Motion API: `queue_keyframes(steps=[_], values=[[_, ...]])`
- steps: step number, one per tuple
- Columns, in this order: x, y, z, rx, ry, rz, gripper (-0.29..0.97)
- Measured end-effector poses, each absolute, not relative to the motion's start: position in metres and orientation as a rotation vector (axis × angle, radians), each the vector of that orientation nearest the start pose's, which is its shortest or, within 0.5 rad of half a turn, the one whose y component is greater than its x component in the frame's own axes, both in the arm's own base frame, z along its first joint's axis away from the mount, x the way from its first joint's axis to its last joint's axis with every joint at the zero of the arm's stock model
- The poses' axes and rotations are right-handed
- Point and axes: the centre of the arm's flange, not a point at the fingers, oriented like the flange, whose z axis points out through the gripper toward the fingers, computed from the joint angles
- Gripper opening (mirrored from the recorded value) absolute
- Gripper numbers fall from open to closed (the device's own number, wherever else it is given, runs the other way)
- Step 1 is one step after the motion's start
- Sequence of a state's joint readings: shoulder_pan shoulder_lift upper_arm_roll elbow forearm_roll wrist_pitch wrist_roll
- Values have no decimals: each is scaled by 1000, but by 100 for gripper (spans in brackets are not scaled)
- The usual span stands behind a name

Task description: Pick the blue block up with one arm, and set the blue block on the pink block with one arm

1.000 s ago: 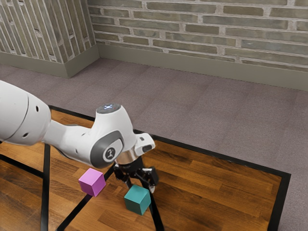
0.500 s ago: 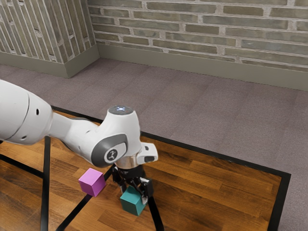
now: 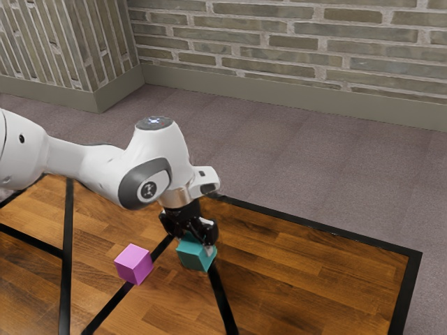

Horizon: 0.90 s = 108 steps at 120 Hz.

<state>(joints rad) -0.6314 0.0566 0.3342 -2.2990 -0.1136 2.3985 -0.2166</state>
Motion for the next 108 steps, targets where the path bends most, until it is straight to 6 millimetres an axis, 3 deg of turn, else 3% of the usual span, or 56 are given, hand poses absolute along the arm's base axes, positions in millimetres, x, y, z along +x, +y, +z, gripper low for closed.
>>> queue_keyframes(steps=[10, 22, 40, 57, 90, 108], values=[[506, -105, 371, -3242, -147, -100, 33], [506, -53, 386, -3242, -294, -82, 33], [494, -36, 378, -3245, -267, 0, 33], [485, 7, 369, -3235, -337, 118, 33], [458, 21, 345, -3221, -285, 431, 34], [473, 9, 348, -3226, -194, 252, 34]])
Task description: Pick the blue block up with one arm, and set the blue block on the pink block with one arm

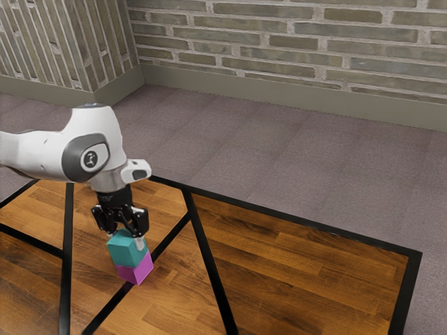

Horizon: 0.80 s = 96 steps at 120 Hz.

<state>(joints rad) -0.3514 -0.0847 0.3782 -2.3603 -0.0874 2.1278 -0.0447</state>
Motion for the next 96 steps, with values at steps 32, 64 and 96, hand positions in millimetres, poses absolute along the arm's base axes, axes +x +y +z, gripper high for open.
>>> queue_keyframes(steps=[32, 64, 96], values=[[469, 4, 352, -3164, 95, 47, 36], [470, 2, 343, -3159, 195, 52, 37], [468, 10, 341, -3193, 166, 78, 37]])
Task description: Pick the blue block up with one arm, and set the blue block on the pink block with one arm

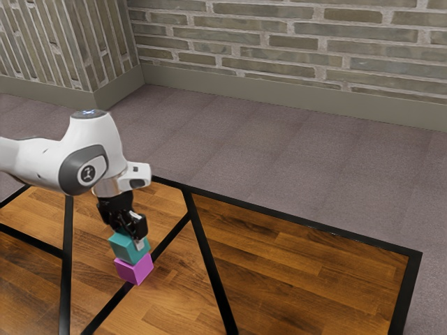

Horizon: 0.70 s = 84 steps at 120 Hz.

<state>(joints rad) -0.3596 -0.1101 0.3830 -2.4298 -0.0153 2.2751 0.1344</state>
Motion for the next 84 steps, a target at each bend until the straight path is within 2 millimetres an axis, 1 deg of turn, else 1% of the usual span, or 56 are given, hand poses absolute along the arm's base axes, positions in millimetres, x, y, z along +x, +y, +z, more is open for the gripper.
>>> queue_keyframes(steps=[45, 79, 84], values=[[466, 21, 339, -3223, 123, 90, 37], [466, 20, 339, -3229, 132, 93, 38], [466, 20, 339, -3229, 133, 94, 40]])
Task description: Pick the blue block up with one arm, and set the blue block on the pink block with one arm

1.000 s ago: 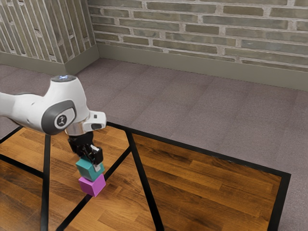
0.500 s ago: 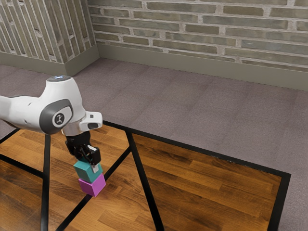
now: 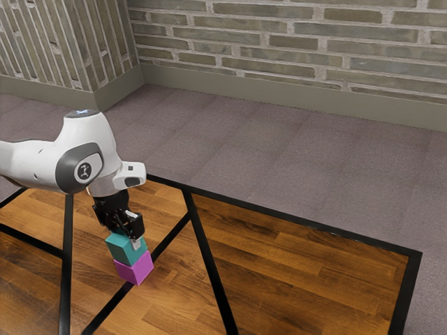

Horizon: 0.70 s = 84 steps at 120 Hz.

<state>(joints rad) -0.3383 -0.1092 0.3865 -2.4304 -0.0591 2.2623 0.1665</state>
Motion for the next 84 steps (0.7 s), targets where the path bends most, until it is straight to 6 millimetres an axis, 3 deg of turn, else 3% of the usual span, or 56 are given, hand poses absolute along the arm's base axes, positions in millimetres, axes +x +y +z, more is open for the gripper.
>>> queue_keyframes(steps=[37, 45, 53, 60, 65, 70, 78, 84], values=[[467, 20, 340, -3246, 129, 92, 59], [469, 20, 347, -3258, 113, 77, 61], [478, 26, 368, -3272, 87, 24, 62], [507, 43, 421, -3268, 46, -117, 63], [543, 57, 492, -3237, 27, -281, 64], [566, 70, 567, -3195, 9, -427, 64], [567, 92, 663, -3146, -29, -574, 64], [555, 109, 708, -3127, -67, -600, 65]])
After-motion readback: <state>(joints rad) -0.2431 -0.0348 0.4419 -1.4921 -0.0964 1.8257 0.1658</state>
